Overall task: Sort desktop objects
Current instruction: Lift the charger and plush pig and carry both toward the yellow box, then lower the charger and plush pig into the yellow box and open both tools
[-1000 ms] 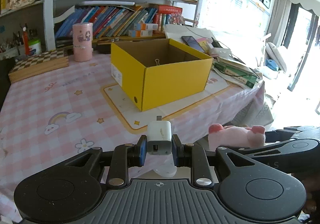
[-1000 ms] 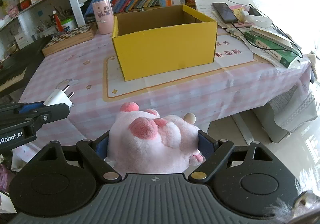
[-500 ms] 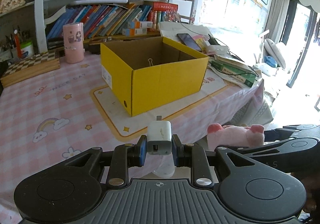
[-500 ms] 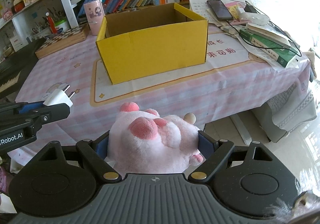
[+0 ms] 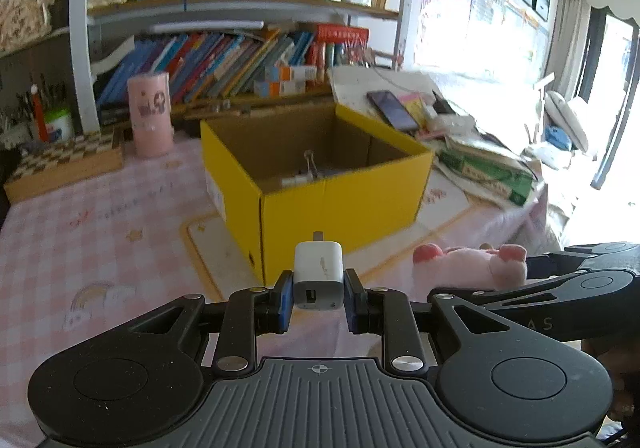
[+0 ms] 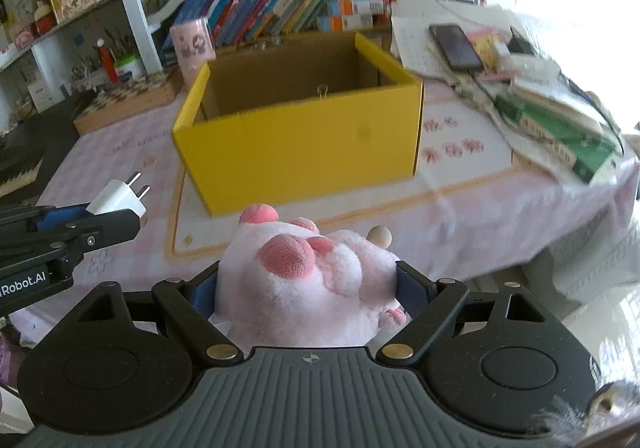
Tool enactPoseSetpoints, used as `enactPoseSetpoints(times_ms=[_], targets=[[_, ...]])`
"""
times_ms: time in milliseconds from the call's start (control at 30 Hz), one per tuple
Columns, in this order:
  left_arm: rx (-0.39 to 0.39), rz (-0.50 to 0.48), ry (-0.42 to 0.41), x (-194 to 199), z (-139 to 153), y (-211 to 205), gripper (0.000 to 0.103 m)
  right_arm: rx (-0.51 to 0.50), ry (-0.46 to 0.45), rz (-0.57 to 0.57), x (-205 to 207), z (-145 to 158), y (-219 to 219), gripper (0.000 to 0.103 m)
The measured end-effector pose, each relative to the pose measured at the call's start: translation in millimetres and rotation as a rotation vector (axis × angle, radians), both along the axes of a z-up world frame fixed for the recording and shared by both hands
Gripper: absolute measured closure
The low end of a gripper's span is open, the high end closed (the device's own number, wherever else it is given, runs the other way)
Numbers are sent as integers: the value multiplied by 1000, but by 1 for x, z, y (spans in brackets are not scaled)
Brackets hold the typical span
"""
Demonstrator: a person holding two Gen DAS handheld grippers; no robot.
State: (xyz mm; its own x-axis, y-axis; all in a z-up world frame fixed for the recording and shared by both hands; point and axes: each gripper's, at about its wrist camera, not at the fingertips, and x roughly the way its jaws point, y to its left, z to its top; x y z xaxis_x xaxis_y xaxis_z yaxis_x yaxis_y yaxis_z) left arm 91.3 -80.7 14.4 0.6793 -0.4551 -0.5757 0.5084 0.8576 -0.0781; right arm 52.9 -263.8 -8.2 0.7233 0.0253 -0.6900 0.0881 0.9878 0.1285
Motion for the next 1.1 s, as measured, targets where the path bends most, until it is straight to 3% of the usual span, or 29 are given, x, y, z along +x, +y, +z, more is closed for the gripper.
enactPoseSetpoints(times_ms=[300,533,767,1100], targets=[[-23,68,-114,30,21,-34,79,-37,-136,24,36,30,-39,18],[6,143,-168,59,28,-62,79,-61,-256,86,76,58,-72,18],[64,220,-153,102,17,-88,79,-65,-301,195,133,68,-85,18],[183,266,-41,144,-19,-113,79,-31,-234,343,205,53,-79,18]])
